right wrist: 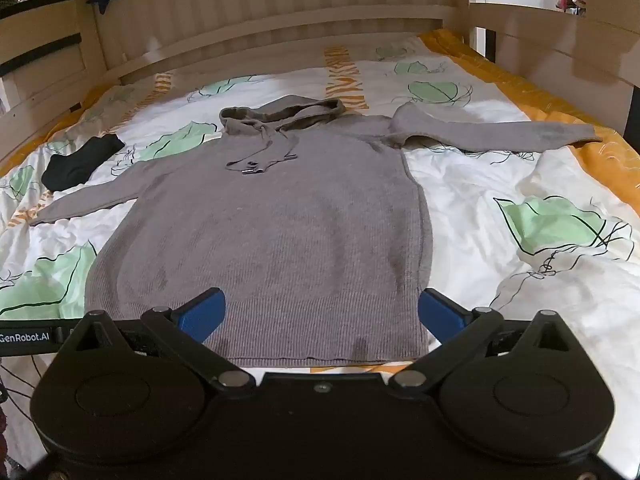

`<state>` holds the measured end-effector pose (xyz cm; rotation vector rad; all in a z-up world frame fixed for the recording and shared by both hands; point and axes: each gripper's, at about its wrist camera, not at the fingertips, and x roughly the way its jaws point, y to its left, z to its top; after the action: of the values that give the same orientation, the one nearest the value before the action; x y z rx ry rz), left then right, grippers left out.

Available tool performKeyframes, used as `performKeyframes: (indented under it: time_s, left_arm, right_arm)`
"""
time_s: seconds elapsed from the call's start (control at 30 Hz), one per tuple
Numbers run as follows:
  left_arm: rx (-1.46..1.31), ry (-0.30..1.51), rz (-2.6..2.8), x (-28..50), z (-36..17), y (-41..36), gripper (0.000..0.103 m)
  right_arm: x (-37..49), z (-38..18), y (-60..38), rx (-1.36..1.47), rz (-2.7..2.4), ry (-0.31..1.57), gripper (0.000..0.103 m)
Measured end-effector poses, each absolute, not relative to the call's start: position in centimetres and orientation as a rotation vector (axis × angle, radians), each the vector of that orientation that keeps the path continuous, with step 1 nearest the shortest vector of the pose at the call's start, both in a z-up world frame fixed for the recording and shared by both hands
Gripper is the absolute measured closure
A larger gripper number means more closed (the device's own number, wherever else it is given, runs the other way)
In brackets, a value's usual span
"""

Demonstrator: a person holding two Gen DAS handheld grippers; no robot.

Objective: Fold large clothes

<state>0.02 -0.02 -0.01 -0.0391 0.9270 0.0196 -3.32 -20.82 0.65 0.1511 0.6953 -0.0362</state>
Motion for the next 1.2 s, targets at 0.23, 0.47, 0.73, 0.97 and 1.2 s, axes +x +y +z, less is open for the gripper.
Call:
performKeyframes:
  time_s: [0.23,0.47,0.73,0.97,1.2]
  left_arm:
    - [-0.039,0.928,0.021,0.0,-0.1,0.1,0.018]
    - [-0.039,0.934,0.016,-0.2,-0.6,0.1,0.018]
    - [-0.041,0.944,0.016,0.3,-0.9,-0.1,0.018]
    - [-0.03,0.895,0.007,1.3,-0.9,-0.2,0.018]
    - [-0.033,0.886,-0.024,4.3,-0.2,-0.4,0.018]
  right_arm:
    - [-3.3,0.5,-20.8,0.156,-0.038,0.702,0.001]
    - [-3.0,-0.6,-20.2,0.157,-0.038,0.708,0.001]
    - [-2.4,-0.2,-21.1,0.184,-0.019,0.728,0.001]
    - [-1.5,-0.5,-21.2,0.171,-0.014,0.721,0.001]
    - [0.5,-0.4,-22.5,0.19,0.008,0.71,0.001]
